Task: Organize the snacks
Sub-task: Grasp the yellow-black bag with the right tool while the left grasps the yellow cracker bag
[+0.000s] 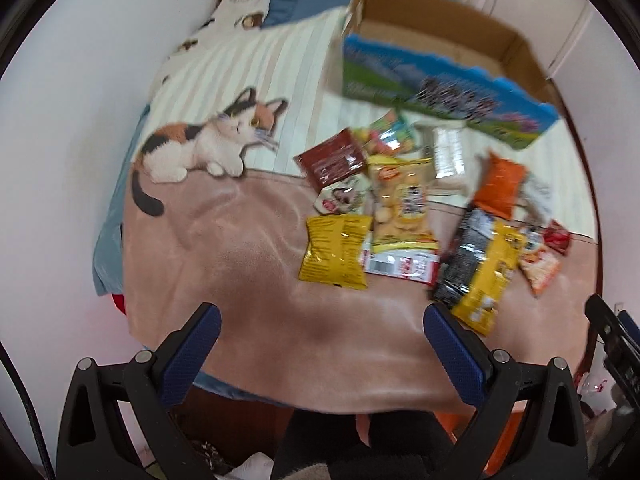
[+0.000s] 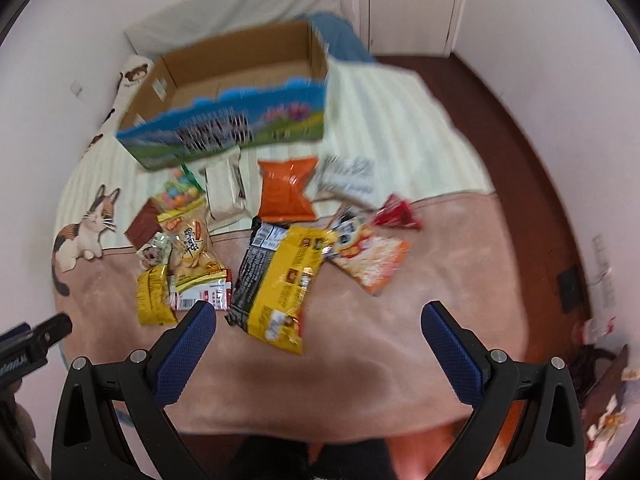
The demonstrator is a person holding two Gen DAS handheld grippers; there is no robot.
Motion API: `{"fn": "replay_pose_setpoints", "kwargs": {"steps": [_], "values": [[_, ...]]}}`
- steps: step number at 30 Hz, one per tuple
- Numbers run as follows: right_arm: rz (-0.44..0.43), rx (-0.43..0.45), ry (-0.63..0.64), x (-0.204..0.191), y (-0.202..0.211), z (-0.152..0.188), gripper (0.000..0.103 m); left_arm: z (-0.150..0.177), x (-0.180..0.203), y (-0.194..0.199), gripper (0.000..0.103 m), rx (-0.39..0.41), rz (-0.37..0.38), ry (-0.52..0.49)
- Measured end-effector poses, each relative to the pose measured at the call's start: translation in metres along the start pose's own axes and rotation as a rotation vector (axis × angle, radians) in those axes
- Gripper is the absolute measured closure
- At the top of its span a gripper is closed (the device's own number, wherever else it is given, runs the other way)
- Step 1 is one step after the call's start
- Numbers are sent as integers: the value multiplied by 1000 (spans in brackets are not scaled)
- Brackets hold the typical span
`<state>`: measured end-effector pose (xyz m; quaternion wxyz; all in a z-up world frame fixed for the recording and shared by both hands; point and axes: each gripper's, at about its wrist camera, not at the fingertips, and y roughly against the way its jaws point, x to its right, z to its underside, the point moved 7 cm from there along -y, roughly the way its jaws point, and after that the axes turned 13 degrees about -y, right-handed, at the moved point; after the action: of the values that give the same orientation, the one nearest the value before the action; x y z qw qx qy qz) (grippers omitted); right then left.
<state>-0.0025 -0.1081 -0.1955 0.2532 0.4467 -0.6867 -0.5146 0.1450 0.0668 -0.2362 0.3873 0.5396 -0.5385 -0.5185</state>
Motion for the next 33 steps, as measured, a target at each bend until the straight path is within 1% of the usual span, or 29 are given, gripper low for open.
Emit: {"fn": "replay_pose_setpoints", "kwargs": {"steps": [1,3,4,6,8,9,11,13,15,16,17,19,21,22,23,25,26,27,28,29,33], "values": [[5,-23,-8,-2,-16,-2,0,-1,-1,-7,0,-15,2,-3],[-3,-108,-27,-13,-64,-2,0,-10,-2,-31,0,-40,6,-16],[1,-132,-30,-17,-81,-2,0,-14,-2,-42,0,-62,3,-25],[7,-169,-19,-30,-121,-2,0,-25,6,-69,0,-106,60,-47],[35,-196,-1,-37,-150,-1,0,-37,12,-90,0,-133,77,-71],[39,-237,-5,-40,-167,3,0,-48,18,-105,0,-144,83,-93],[35,-278,-32,-44,-187,6,0,-62,25,-119,1,-160,83,-118],[15,-326,-76,-45,-206,10,0,-79,36,-133,1,-158,112,-143],[-7,-360,-128,-43,-217,12,0,-93,45,-150,4,-179,150,-160],[-22,-369,-148,-43,-222,13,0,-97,49,-157,13,-191,169,-166],[-32,-381,-171,-42,-227,14,0,-102,54,-166,19,-210,193,-168],[-40,-380,-191,-41,-232,13,0,-108,61,-174,20,-223,229,-167],[-40,-380,-201,-45,-235,12,0,-117,68,-172,33,-192,264,-163],[-41,-384,-205,-45,-233,11,0,-119,72,-172,41,-194,277,-159],[-36,-386,-206,-47,-234,10,0,-119,74,-174,42,-202,279,-149],[1,-388,-189,-52,-239,10,2,-118,77,-176,44,-203,279,-139],[23,-388,-174,-54,-240,10,8,-117,76,-178,46,-200,271,-137],[38,-386,-163,-55,-242,11,14,-115,75,-178,47,-190,278,-130],[31,-382,-157,-59,-243,12,16,-112,74,-178,49,-188,287,-125],[20,-382,-141,-59,-241,12,18,-105,75,-182,50,-189,289,-129],[36,-416,-82,-46,-229,24,18,-76,74,-177,50,-192,285,-187]]}}
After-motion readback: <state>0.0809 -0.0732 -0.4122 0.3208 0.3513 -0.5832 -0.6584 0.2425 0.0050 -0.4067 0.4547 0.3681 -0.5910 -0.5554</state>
